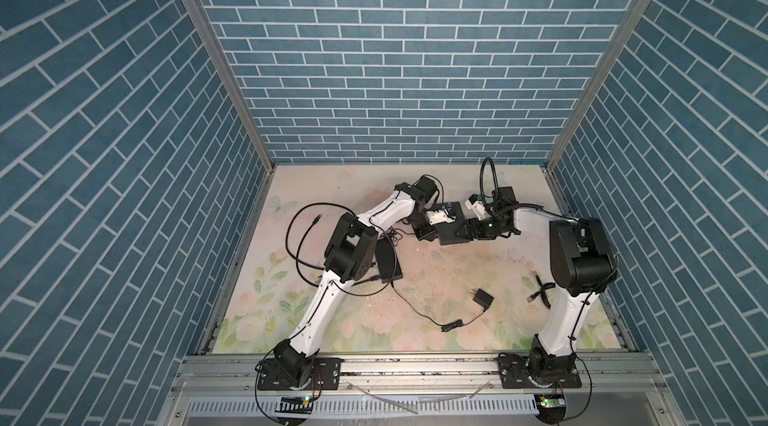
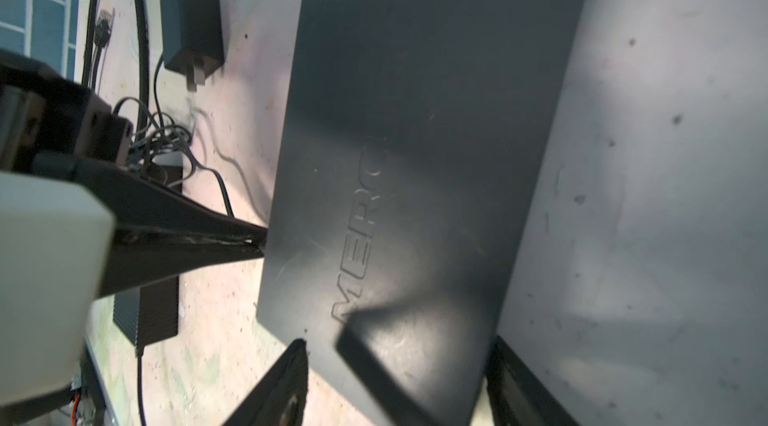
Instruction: Insert the plug into the switch port
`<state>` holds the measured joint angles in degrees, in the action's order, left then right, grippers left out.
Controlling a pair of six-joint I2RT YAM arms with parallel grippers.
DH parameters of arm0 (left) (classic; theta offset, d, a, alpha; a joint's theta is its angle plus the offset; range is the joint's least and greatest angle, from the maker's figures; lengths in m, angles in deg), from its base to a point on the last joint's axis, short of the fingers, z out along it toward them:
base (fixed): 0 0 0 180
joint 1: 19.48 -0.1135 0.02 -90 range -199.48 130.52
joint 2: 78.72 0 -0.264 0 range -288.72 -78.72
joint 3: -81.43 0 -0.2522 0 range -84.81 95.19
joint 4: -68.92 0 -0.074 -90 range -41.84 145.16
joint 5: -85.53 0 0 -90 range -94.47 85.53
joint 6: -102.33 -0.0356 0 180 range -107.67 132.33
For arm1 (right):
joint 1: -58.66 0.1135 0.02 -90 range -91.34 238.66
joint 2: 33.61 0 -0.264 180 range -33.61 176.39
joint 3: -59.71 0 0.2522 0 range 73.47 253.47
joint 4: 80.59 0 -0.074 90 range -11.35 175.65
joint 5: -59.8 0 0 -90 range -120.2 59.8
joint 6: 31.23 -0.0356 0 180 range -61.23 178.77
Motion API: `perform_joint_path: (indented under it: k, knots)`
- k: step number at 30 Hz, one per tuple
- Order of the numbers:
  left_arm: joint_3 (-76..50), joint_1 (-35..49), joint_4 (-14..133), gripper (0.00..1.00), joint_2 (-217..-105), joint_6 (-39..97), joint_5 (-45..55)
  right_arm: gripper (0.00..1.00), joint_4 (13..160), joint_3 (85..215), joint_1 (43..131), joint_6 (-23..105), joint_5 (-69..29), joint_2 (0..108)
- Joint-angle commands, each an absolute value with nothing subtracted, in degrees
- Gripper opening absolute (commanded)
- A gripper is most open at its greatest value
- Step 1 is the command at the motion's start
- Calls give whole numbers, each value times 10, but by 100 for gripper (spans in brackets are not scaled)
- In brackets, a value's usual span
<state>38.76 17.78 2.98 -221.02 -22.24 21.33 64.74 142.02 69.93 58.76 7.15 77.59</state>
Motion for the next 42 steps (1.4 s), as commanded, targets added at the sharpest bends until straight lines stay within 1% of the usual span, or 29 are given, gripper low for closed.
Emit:
perform_joint_path:
  k: [1,7,14,16,18,21,25,31,34,37,38,40,42]
  knots:
    - [428,203,124,0,-2219,-257,315,67,541,1453,758,645,210,804]
    - [434,206,105,0,-2225,-277,335,68,539,1478,760,649,201,823]
    - [435,206,138,0,-2232,-232,304,67,549,1473,766,646,236,821]
    - [434,206,140,1,-2233,-224,296,68,549,1466,766,643,228,815]
    - [433,206,139,7,-2232,-220,278,68,547,1464,762,634,210,810]
    - [423,200,133,13,-2226,-219,249,69,564,1459,740,586,173,803]
    - [393,179,137,27,-2208,-200,241,72,610,1440,699,507,136,781]
    - [293,159,180,40,-2131,-191,245,76,616,1421,658,452,90,739]
    - [253,149,210,47,-2092,-164,251,78,616,1408,648,434,72,714]
    - [218,141,258,51,-2058,-109,257,80,615,1395,645,416,46,687]
    - [206,139,279,54,-2048,-79,251,80,619,1389,645,409,42,678]
    - [192,139,323,62,-2036,4,218,81,638,1375,645,396,45,667]
    - [199,140,348,62,-2045,119,195,82,656,1371,646,383,50,675]
